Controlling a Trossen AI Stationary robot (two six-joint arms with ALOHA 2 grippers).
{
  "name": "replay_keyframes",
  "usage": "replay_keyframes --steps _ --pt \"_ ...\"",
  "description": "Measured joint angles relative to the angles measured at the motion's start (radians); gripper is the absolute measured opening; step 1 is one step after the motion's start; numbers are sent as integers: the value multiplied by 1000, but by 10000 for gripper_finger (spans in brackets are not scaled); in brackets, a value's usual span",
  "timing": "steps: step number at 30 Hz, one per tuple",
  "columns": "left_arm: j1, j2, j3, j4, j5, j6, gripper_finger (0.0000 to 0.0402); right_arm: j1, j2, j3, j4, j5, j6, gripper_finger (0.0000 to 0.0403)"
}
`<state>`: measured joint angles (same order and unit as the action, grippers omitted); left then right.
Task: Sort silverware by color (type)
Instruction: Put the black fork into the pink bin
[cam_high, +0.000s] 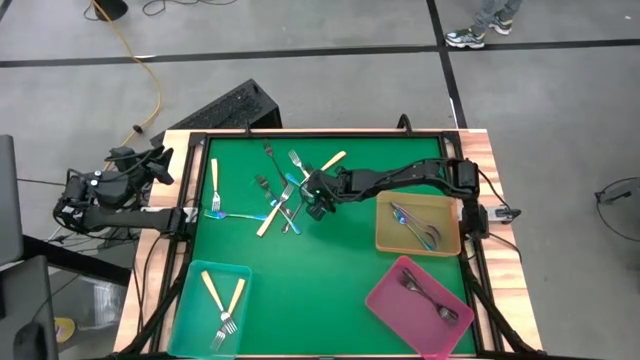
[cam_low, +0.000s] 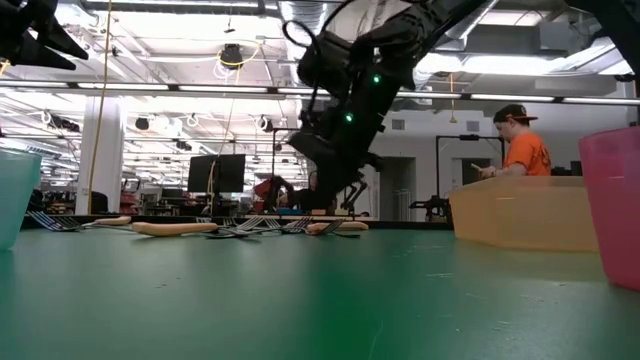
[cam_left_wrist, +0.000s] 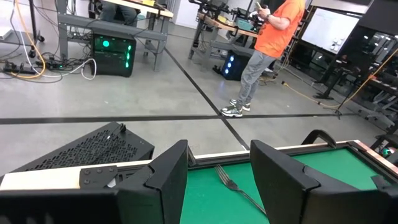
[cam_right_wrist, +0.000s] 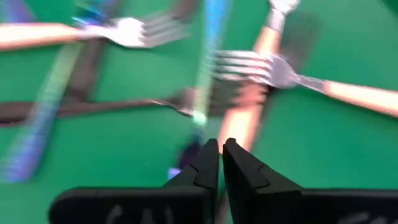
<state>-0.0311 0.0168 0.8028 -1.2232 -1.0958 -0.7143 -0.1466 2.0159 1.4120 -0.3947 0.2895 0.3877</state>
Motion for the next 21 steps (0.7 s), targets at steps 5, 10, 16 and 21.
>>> replay_keyframes --steps 5,10,16,21 --pt "0 0 0 0 0 0 158 -40 0 0 -84 76 5 87" --pt "0 0 0 0 0 0 158 -68 1 0 -76 39 5 135" --pt "0 0 0 0 0 0 158 -64 1 0 -36 30 6 188" --pt "0 0 0 0 0 0 158 -65 1 0 -7 52 6 199"
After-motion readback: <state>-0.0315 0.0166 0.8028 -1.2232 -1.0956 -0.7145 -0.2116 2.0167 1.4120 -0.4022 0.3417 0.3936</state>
